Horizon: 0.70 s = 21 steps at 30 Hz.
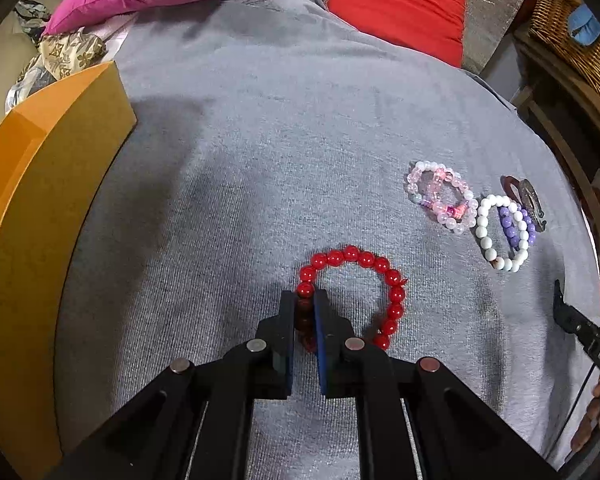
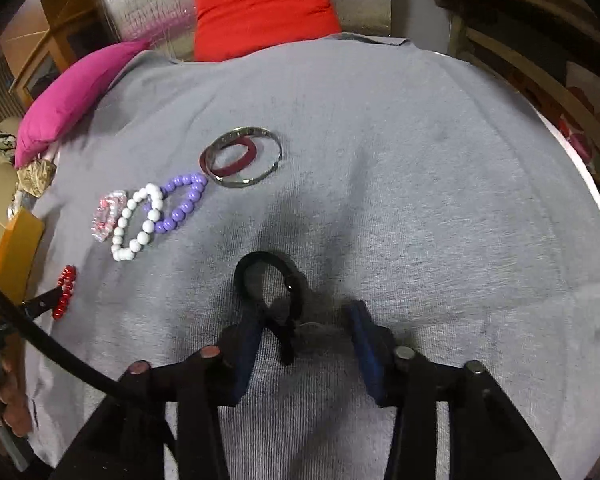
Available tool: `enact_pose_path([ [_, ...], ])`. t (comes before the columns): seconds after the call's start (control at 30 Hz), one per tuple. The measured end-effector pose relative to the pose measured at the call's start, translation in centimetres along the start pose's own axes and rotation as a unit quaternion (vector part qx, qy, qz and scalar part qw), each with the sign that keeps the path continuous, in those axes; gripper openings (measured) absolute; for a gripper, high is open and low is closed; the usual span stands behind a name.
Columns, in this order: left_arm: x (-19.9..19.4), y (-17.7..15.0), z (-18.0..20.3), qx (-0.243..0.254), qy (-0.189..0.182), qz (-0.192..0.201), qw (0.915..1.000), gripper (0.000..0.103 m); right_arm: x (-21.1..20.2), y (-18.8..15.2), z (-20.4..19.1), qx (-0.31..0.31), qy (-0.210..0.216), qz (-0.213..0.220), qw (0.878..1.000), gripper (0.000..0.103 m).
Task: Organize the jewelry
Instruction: 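Grasp the red beaded bracelet with the left tool while the right tool grasps the black clip, then carry the red bracelet and black clip into the orange box and release both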
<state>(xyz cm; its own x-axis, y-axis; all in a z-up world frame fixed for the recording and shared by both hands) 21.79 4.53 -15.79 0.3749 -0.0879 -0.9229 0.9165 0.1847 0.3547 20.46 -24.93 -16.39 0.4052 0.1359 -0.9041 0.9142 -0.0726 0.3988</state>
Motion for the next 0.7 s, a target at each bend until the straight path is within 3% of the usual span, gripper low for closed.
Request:
enact_pose_path([
  [0.03, 0.0, 0.0, 0.0, 0.001, 0.001, 0.001, 1.0, 0.009, 0.0, -0.1, 0.0, -0.002, 0.002, -0.002, 1.0, 0.007],
  [0.1, 0.0, 0.1, 0.0, 0.002, 0.002, 0.003, 1.0, 0.009, -0.5, -0.2, -0.2, -0.002, 0.014, 0.001, 1.0, 0.006],
  [0.27, -1.3, -0.5, -0.1, 0.0, -0.001, 0.013, 0.9999, 0.009, -2.9, -0.7, -0.1, 0.019, 0.053, 0.017, 0.998, 0.006],
  [0.7, -10.2, -4.3, 0.1, 0.022, -0.021, 0.072, 0.997, 0.009, -9.9, -4.1, -1.4, 0.046, 0.128, 0.061, 0.989, 0.006],
])
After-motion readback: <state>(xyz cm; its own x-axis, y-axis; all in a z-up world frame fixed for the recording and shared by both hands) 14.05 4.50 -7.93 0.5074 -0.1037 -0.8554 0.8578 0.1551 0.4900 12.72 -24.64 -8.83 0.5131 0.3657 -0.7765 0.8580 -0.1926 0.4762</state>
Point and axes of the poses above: each gripper's, at about its wrist camera, not at the fingertips, and x roughly the way its jaws point, z to its right, y to its top, the point moved 7 cm from there along x, roughly the way its jaws point, and after that the axes turned 4 degrees about -z, right-handed, at the moved point
